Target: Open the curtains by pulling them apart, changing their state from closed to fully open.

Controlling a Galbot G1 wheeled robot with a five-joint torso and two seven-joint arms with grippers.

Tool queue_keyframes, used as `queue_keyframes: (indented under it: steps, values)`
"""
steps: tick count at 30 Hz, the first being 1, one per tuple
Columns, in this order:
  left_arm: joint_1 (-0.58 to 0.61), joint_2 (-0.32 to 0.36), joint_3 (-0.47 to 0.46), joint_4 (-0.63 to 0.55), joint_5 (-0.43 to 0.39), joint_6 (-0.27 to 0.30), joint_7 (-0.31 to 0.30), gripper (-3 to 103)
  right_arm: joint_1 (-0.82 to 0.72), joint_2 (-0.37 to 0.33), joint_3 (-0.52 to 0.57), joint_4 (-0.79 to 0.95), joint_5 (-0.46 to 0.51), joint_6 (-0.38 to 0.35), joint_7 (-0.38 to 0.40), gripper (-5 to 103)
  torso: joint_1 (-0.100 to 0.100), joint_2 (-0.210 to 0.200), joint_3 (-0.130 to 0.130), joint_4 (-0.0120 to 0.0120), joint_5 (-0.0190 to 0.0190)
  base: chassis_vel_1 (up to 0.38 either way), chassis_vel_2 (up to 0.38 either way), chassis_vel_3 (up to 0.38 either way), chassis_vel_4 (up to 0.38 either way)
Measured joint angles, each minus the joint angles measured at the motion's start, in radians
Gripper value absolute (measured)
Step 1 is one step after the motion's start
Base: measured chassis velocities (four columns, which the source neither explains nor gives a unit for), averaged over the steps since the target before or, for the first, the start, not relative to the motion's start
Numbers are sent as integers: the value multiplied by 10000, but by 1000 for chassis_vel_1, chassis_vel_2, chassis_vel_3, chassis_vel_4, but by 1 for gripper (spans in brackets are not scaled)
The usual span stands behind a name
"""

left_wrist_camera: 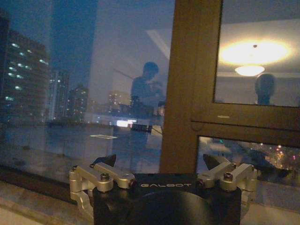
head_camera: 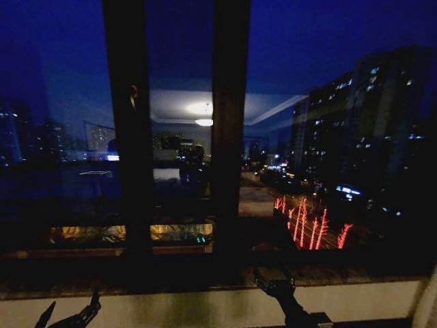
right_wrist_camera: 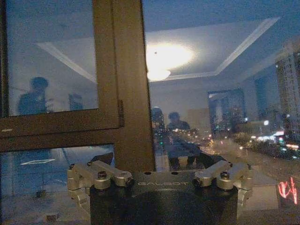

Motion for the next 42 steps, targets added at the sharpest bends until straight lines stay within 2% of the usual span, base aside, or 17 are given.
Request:
queue_keyframes:
  steps: [8, 16, 22, 42]
  values:
    - [-7, -26, -22, -17, 12, 0, -22, 100, 38, 0, -21, 1, 43, 15, 1, 100, -1, 1, -1, -3, -1, -208, -283, 211, 283]
    - [-32, -28, -25, -5, 46, -5, -36, 100, 7, -3, -41, -190, -197, 458, -139, 100, -2, 1, 0, -5, 4, -168, -196, 161, 212]
    - [-106, -22, 6, 106, 91, -5, -37, 100, -45, 1, -115, -183, -257, 428, -144, 100, 0, 0, 0, -1, -12, 2, 13, 1, -15]
    - [-312, 179, 17, 448, 37, -19, -35, 100, -49, -1, -262, -104, -284, 305, -42, 100, -1, 0, 0, -2, -3, 88, 24, -86, -24]
